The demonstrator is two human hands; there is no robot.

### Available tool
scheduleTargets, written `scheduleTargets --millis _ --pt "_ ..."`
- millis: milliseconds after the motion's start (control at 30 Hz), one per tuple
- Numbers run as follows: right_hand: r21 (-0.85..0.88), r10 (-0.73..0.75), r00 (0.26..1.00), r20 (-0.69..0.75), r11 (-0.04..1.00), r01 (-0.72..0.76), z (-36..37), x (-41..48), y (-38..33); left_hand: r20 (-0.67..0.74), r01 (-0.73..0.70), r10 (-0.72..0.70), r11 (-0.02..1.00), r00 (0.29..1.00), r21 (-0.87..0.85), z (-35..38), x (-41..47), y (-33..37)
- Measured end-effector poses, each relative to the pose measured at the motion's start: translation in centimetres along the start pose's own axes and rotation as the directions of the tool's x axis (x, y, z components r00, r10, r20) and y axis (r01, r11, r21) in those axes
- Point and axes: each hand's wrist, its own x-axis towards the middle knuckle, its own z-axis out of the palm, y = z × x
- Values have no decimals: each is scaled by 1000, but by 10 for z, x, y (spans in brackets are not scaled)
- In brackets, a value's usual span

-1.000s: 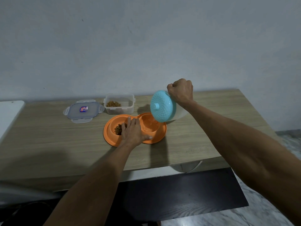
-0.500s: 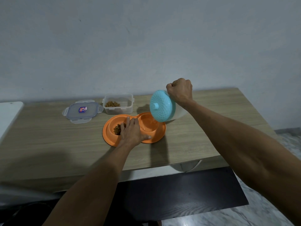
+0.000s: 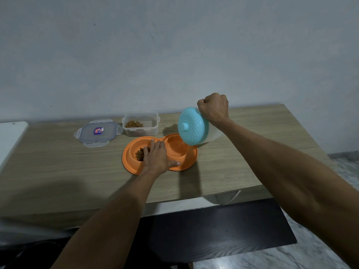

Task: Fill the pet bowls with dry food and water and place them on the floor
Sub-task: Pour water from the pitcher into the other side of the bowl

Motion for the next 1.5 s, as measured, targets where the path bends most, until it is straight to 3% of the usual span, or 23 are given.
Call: scheduleTargets --millis 500,733,900,1067,1233,1500 --pt "-4 -7 1000 -4 1000 7 -6 3 -3 -10 -3 3 1000 1000 13 0 -2 0" --pt "136 242 970 11 961 -241 -11 3 23 1 20 -20 1000 1000 9 0 1 1" --pt "371 473 880 45 810 -455 -6 0 54 -4 13 -13 1000 1000 10 1 0 1" --pt "530 630 771 95 624 -575 -1 6 74 -3 20 -20 1000 1000 11 1 0 1" --pt "620 699 693 177 467 -630 12 10 84 -2 18 -18 1000 1000 8 2 1 1" --pt "669 735 645 210 372 -643 27 13 94 -13 11 -11 1000 1000 17 5 2 -1"
